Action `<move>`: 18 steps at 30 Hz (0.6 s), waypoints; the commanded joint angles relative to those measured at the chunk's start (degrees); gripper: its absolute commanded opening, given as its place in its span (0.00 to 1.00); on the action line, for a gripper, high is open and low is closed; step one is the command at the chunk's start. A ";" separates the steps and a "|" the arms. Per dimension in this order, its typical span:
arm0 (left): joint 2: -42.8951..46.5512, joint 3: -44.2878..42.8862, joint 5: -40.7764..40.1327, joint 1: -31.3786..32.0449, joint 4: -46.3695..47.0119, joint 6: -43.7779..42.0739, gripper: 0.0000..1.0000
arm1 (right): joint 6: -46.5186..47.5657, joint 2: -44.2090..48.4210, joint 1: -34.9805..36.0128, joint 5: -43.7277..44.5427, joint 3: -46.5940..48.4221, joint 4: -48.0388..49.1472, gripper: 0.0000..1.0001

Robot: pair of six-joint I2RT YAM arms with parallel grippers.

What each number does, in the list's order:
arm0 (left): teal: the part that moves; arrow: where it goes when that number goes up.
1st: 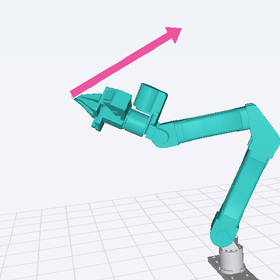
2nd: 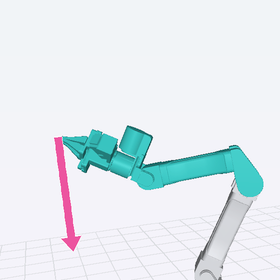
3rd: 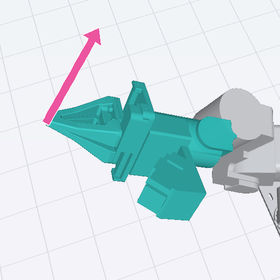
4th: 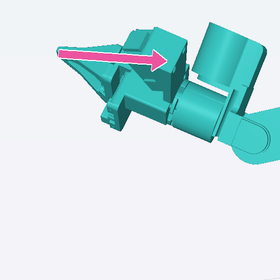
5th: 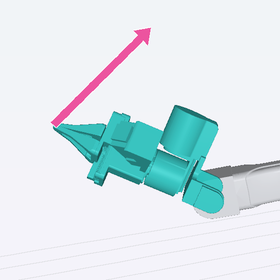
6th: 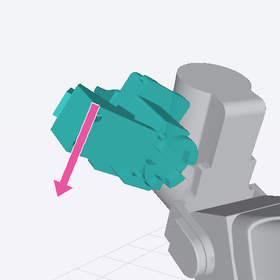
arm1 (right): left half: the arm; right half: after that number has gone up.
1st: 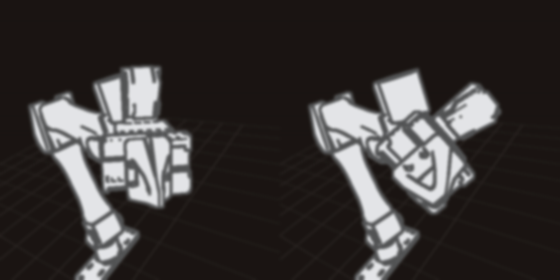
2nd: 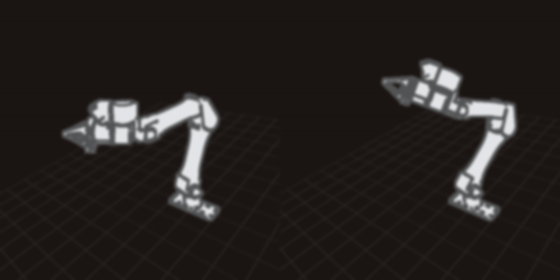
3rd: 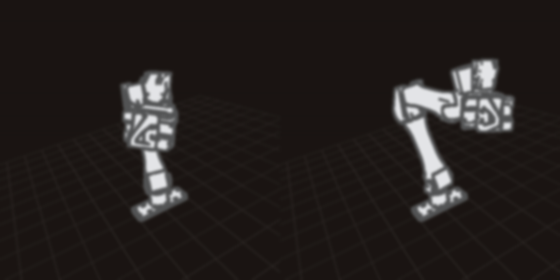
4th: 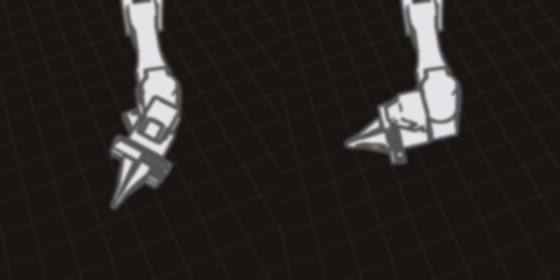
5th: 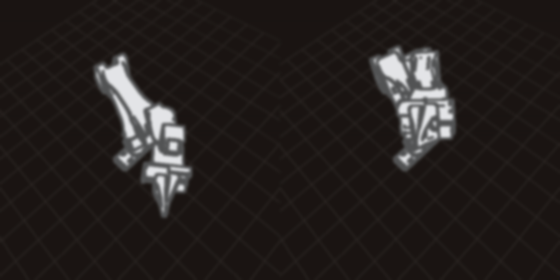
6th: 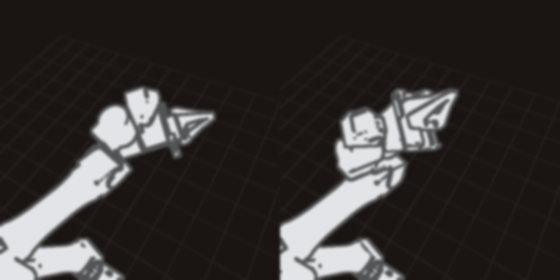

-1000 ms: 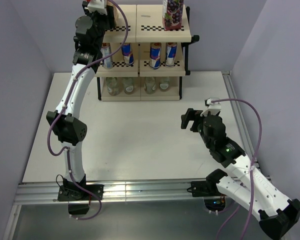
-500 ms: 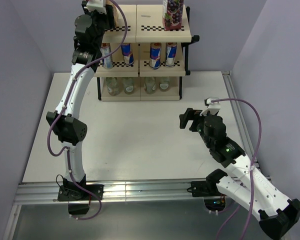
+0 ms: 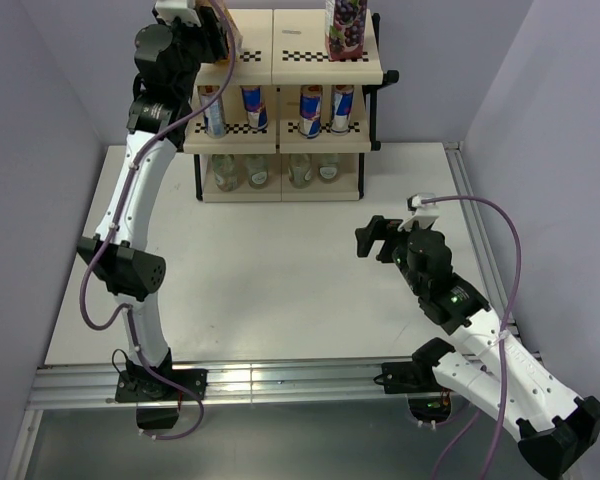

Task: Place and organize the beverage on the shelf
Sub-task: Adjust the drink.

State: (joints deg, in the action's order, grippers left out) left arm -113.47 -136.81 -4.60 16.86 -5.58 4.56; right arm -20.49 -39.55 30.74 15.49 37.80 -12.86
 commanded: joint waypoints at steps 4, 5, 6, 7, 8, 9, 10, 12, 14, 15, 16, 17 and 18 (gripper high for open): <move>14.06 -1.44 4.07 -0.25 15.86 5.02 0.01 | 0.36 -0.53 -0.24 0.24 2.97 2.40 1.00; 15.20 -1.26 4.07 -0.51 16.04 5.72 0.01 | 0.62 -0.44 -0.24 0.25 3.24 2.23 1.00; 15.82 -1.18 5.12 -0.69 16.13 6.07 0.01 | 1.24 -0.35 -0.24 0.59 3.59 2.05 1.00; 16.43 -1.09 6.26 -0.95 16.22 7.47 0.01 | 1.50 -0.27 -0.24 1.12 4.46 1.79 1.00; 17.66 -1.00 7.05 -1.91 16.39 8.18 0.01 | 1.77 -0.09 -0.24 2.00 4.91 1.35 1.00; 18.28 -1.00 7.76 -2.27 16.39 8.80 0.01 | 2.38 0.26 -0.24 2.09 5.26 1.35 1.00; 18.89 -1.00 9.24 -2.62 16.22 10.11 0.01 | 2.73 0.44 -0.24 2.18 6.05 1.26 1.00; 20.65 -1.17 11.71 -3.41 14.91 11.17 0.01 | 3.44 0.61 -0.24 1.83 7.28 0.56 1.00; 22.50 -1.09 16.95 -3.42 12.72 12.93 0.01 | 4.05 0.88 -0.24 0.26 9.56 -0.84 1.00; 23.11 -1.09 19.08 -3.42 11.75 13.54 0.00 | 4.75 1.31 -0.33 -1.06 11.14 -1.20 1.00; 24.68 -0.56 21.28 -3.42 10.34 15.20 0.01 | 5.19 1.75 -0.33 -2.72 12.11 -2.33 1.00; 25.83 0.48 27.30 -3.42 8.85 16.09 0.01 | 6.07 2.11 -0.33 -7.18 13.25 -2.86 1.00; 27.41 2.58 30.50 -3.42 9.45 17.05 0.01 | 6.42 2.54 -0.33 -9.40 14.48 -3.39 1.00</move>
State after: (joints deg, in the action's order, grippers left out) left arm -98.45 -132.84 11.07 12.62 -15.07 16.64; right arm -16.75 -39.11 30.70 12.97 47.13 -15.51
